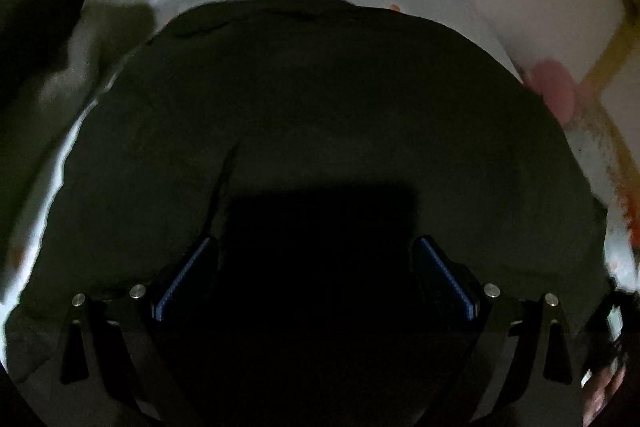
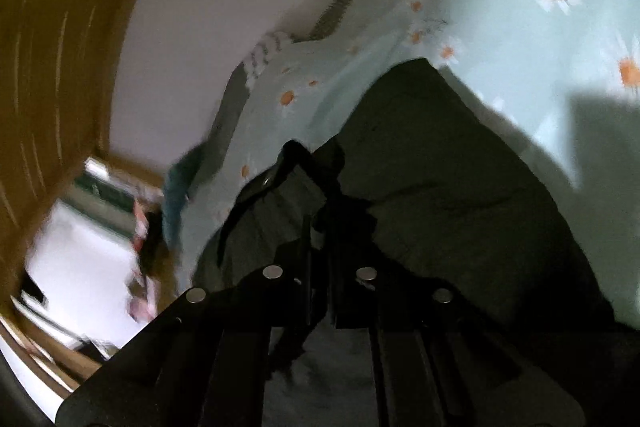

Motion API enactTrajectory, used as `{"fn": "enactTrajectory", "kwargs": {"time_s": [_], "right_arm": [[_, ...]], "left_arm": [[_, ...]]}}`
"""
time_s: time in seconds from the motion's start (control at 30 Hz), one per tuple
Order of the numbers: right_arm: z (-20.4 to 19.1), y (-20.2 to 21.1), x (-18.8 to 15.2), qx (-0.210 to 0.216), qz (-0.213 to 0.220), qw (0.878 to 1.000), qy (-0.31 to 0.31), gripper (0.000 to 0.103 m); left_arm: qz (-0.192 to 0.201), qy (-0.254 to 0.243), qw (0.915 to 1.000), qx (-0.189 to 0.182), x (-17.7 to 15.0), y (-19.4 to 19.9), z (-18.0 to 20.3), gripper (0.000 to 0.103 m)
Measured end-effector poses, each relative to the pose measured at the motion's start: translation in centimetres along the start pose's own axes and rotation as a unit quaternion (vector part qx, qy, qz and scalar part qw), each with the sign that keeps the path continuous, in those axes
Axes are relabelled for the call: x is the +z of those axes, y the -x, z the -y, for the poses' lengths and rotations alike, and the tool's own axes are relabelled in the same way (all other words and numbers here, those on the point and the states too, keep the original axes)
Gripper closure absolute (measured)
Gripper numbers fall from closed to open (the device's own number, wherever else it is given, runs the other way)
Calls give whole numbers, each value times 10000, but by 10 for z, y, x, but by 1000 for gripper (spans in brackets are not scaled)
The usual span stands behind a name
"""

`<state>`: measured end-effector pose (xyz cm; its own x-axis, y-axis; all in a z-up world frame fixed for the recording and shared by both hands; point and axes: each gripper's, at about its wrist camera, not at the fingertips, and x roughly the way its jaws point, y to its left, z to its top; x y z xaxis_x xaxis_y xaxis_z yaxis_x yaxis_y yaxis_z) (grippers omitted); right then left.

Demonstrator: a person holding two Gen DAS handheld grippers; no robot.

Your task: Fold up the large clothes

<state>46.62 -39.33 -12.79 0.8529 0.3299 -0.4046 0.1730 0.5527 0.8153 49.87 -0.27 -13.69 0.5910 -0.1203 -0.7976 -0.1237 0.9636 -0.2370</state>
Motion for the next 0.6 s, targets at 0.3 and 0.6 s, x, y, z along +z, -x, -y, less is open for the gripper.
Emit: {"fn": "enactTrajectory", "kwargs": {"time_s": [0.3,0.6], "right_arm": [[-73,45,12,-670,1113,9735,1881,3],[-72,-131,6,-2303,-813,9254,2898,2]], "left_arm": [[870,-467,9913,872,62,44,16,6],[700,-344,9915,1041,27,-34,-13,5]]}}
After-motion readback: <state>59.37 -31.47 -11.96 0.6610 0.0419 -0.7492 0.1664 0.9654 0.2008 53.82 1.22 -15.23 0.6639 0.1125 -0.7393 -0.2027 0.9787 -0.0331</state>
